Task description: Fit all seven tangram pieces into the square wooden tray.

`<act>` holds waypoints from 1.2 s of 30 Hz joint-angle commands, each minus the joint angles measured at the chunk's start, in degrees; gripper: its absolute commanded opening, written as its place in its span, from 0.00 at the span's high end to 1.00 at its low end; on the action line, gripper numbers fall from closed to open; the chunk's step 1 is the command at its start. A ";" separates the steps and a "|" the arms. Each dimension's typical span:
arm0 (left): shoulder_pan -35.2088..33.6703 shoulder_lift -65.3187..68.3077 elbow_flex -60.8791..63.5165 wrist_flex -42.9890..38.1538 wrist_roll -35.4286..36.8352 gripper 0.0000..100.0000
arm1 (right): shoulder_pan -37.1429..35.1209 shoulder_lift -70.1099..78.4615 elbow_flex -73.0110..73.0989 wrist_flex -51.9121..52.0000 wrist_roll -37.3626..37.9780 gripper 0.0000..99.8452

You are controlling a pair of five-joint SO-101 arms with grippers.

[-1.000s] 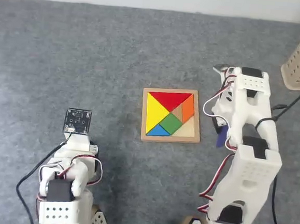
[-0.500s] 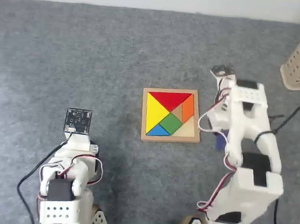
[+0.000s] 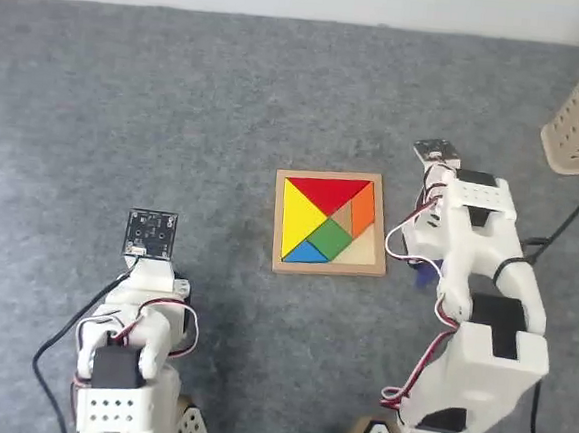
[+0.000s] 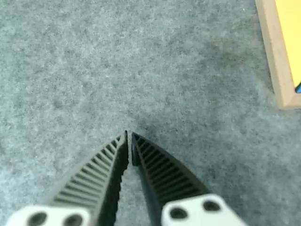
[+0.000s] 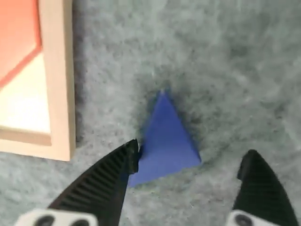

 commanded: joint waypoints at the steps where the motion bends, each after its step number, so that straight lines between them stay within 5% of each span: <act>1: -0.09 -0.97 -0.66 0.26 0.53 0.99 | 0.22 0.57 -0.97 -0.13 -0.79 0.75; 11: -0.09 -0.97 -0.66 0.26 0.53 0.99 | 0.31 2.95 -0.79 0.13 -1.05 0.81; 23: -0.09 -0.97 -0.66 0.26 0.53 0.99 | -1.19 -9.80 0.79 3.74 -11.87 0.89; 36: -0.09 -0.97 -0.66 0.26 0.53 0.99 | -19.30 -14.81 -3.34 5.58 -31.47 0.89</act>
